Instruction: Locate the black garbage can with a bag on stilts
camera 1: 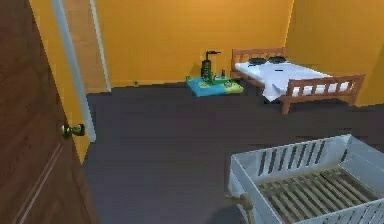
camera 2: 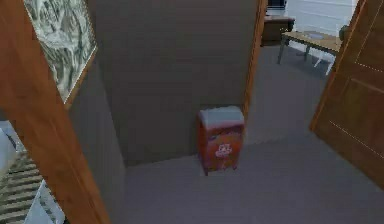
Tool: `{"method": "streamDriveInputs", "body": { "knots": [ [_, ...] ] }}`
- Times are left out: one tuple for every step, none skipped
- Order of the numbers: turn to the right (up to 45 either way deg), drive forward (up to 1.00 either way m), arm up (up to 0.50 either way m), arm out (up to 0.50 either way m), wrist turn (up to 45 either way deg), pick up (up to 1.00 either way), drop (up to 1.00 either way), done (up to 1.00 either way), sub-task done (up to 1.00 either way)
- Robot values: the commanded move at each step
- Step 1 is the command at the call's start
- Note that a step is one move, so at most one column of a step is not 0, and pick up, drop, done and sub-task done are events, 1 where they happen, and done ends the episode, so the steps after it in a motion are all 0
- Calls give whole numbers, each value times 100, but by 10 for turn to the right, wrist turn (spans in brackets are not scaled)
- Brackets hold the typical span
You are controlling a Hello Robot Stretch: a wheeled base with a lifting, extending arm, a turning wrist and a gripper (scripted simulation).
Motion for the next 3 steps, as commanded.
{"method": "streamDriveInputs", "body": {
  "knots": [
    [0,100,0,0,0,0,0,0,0],
    [-60,0,0,0,0,0,0,0,0],
    [0,30,0,0,0,0,0,0,0]
  ]
}}
